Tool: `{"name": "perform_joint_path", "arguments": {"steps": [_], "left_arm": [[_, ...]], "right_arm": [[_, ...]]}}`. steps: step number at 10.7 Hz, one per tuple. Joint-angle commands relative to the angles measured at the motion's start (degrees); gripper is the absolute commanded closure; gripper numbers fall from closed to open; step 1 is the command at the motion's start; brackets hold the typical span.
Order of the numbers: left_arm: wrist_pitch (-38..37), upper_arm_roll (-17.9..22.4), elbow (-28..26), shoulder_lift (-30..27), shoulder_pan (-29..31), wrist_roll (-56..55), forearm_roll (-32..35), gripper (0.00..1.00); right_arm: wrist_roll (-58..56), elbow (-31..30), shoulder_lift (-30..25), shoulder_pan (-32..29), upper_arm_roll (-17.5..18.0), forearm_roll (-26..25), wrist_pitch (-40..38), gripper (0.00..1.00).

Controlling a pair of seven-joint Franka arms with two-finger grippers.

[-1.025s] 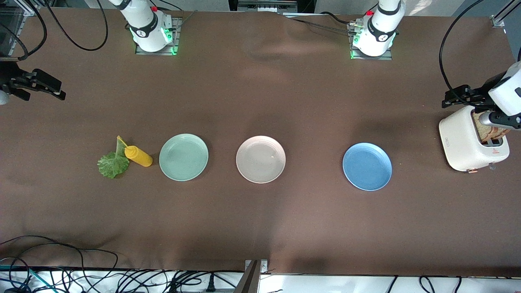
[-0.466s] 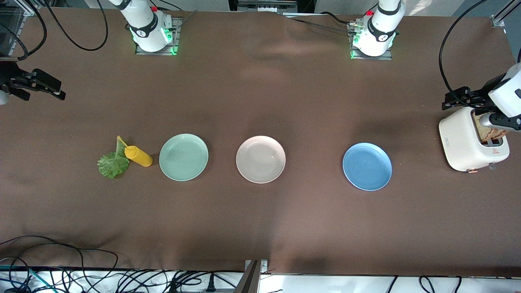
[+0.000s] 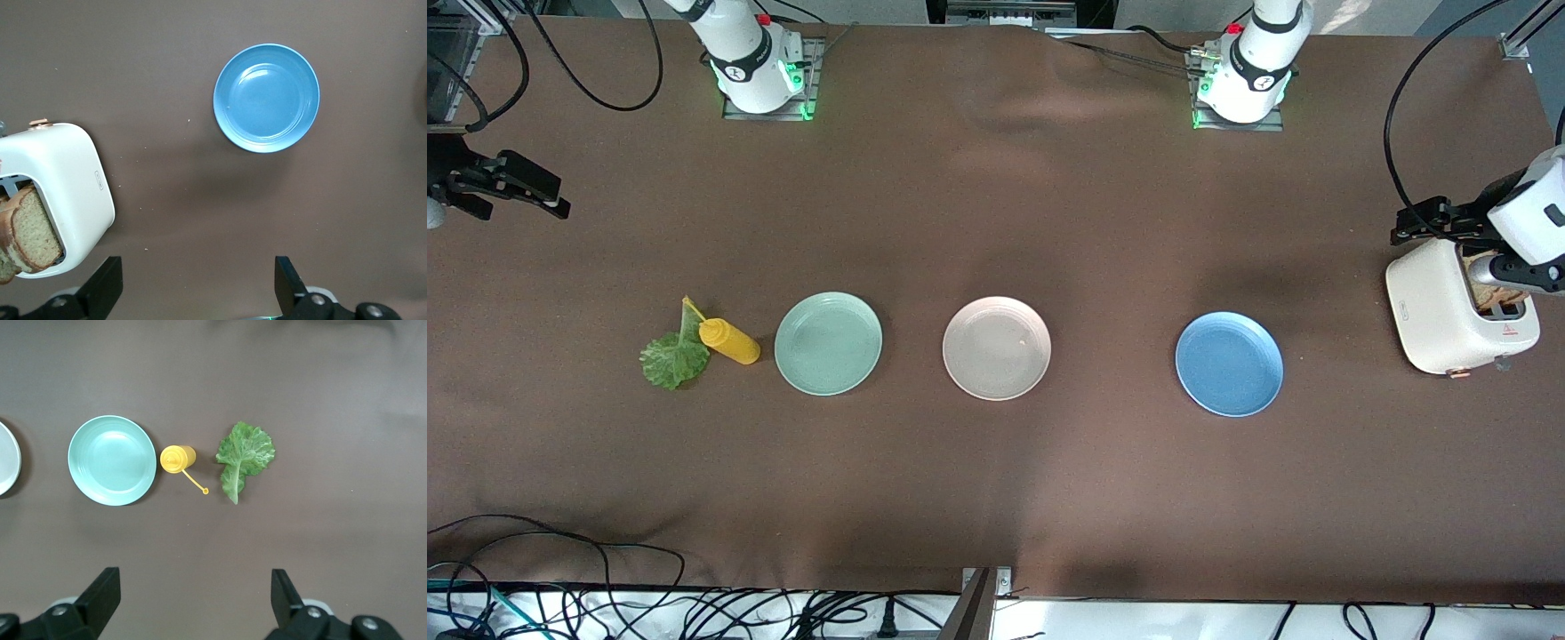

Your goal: Make sandwich on beige plate with both arms

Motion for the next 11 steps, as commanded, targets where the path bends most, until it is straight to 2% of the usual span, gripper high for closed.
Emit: {"name": "perform_joint_path", "arguments": {"steps": [1, 11], "left_arm": [[1.3, -0.6, -0.2, 0.1, -0.1, 0.5, 1.1, 0.00], [0.8, -0.5, -0.3, 0.0, 2.0, 0.8, 0.6, 0.00]], "right_arm": [[0.4, 1.3, 0.2, 0.1, 0.0, -0.6, -0.7, 0.00], [0.4, 1.3, 0.2, 0.1, 0.0, -0.6, -0.7, 0.00]]}}
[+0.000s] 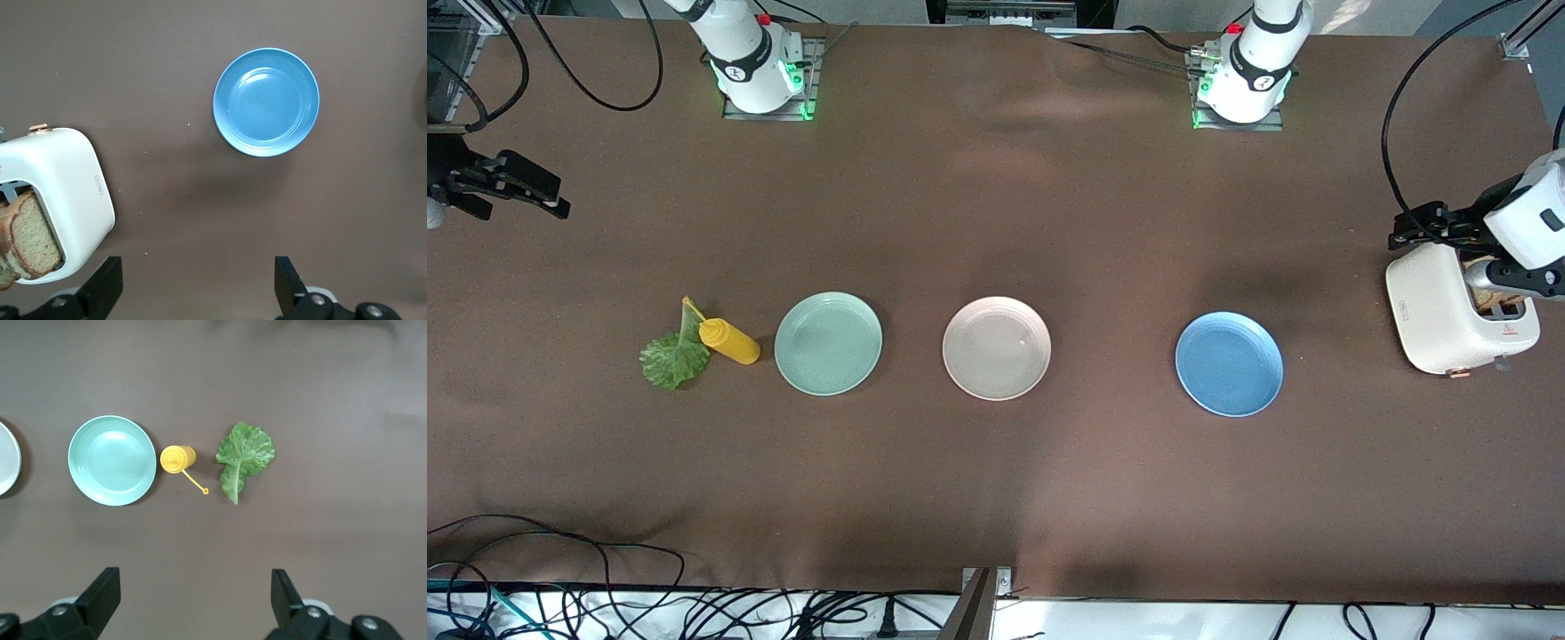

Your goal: Make sandwich on beige plate with both arms

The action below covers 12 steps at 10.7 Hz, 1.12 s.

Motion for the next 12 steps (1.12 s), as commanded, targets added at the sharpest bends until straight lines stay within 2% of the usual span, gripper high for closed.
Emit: {"name": "perform_joint_path", "arguments": {"steps": [1, 12], "left_arm": [[0.1, -0.2, -0.2, -0.3, 1.9, 0.8, 0.5, 0.00], [0.7, -0.8, -0.2, 0.0, 1.0, 0.7, 0.4, 0.00]], "right_arm": [[0.4, 1.2, 0.2, 0.1, 0.0, -0.6, -0.7, 0.00], [0.4, 1.2, 0.2, 0.1, 0.1, -0.6, -0.8, 0.00]]}}
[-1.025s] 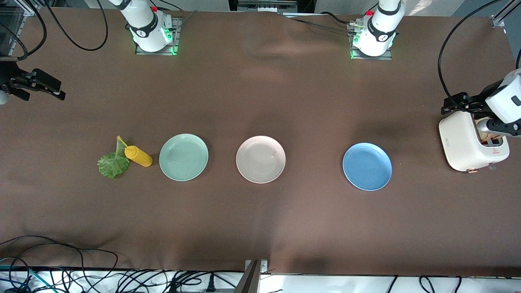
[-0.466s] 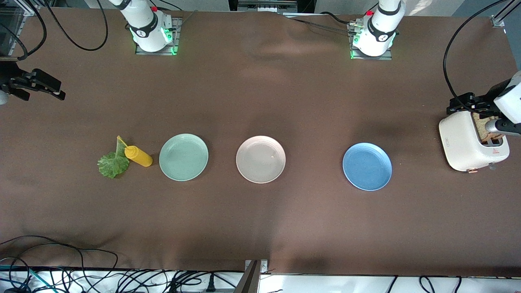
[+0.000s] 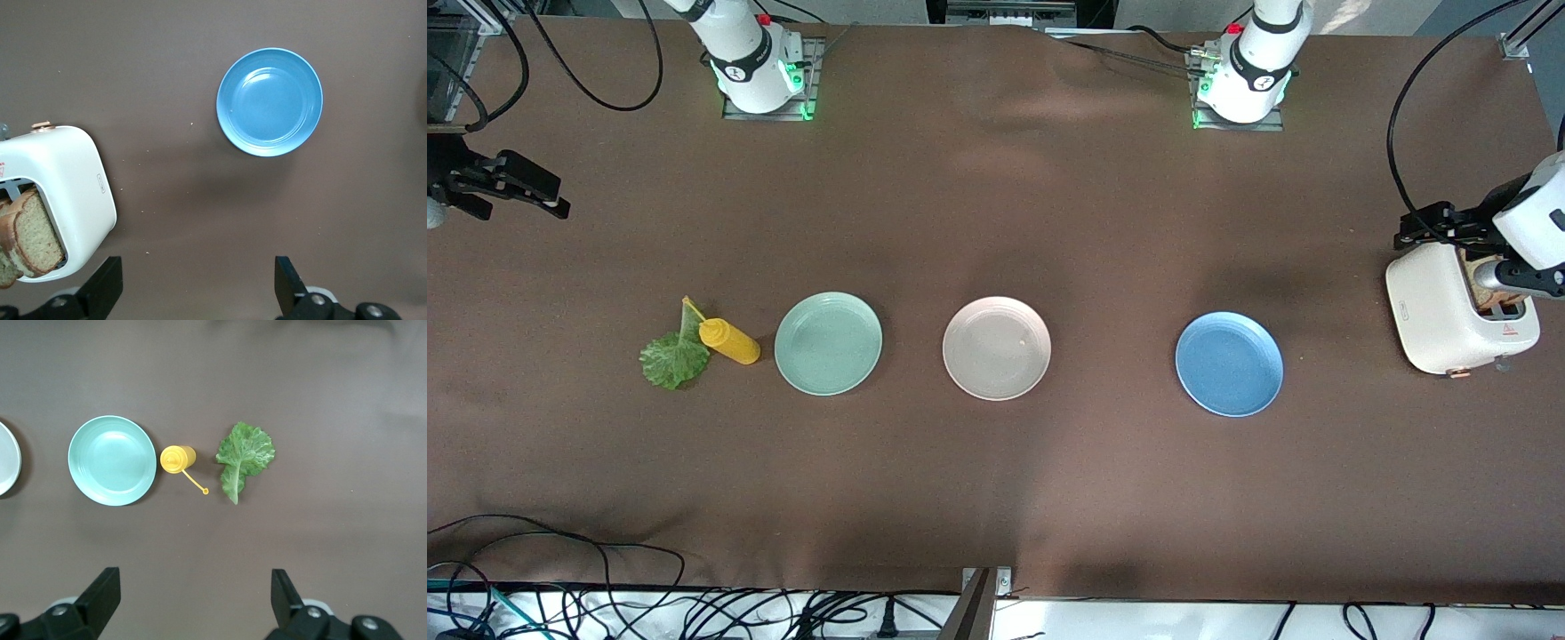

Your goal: Make sandwich on beige plate with both arms

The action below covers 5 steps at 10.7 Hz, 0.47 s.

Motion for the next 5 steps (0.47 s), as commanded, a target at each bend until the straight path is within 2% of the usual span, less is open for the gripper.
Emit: {"name": "perform_joint_path", "arguments": {"steps": [1, 5], "left_arm": [[0.7, 0.0, 0.1, -0.1, -0.3, 0.6, 0.4, 0.00], [0.6, 0.4, -0.2, 1.3, 1.6, 0.7, 2.5, 0.00]], "right_arm": [[0.4, 1.2, 0.2, 0.1, 0.1, -0.6, -0.9, 0.00], [0.4, 1.2, 0.2, 0.1, 0.1, -0.6, -1.1, 0.00]]}}
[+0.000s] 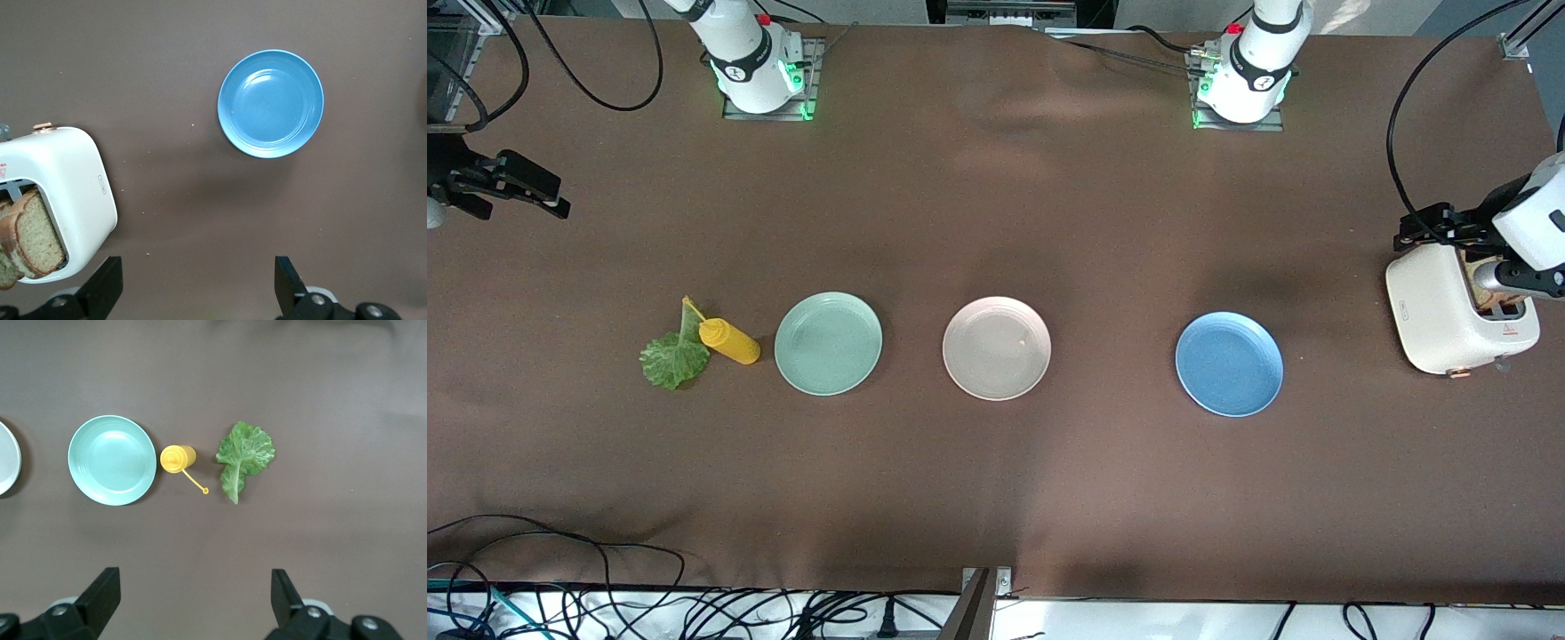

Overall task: Make sandwich on beige plate with both arms
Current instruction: 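Lower the left gripper onto a bread slice in the toaster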

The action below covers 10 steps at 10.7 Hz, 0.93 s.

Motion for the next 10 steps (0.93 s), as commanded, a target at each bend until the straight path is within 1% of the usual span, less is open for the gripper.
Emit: {"name": "perform_joint_path", "arguments": {"steps": [1, 3, 5, 8, 10], "left_arm": [[0.4, 0.1, 0.0, 1.9, 3.0, 1.0, 4.8, 0.00], [0.5, 0.2, -0.1, 4.3, 7.3, 2.4, 5.2, 0.00], [1.4, 0.2, -0.2, 6.1, 9.5, 2.5, 7.3, 0.00], [4.1, 0.2, -0.2, 10.8, 17.2, 8.3, 7.6, 0.00], [4.7, 0.2, -0.1, 12.6, 18.9, 9.9, 7.5, 0.00]], "right_arm": [[0.4, 1.2, 0.2, 0.1, 0.1, -0.6, -1.1, 0.00], [0.3, 1.2, 0.1, 0.1, 0.1, -0.6, -1.1, 0.00], [0.3, 1.2, 0.1, 0.1, 0.1, -0.7, -1.1, 0.00], [0.3, 1.2, 0.1, 0.1, 0.1, -0.7, -1.1, 0.00], [0.3, 1.2, 0.1, 0.1, 0.1, -0.7, -1.1, 0.00]]}}
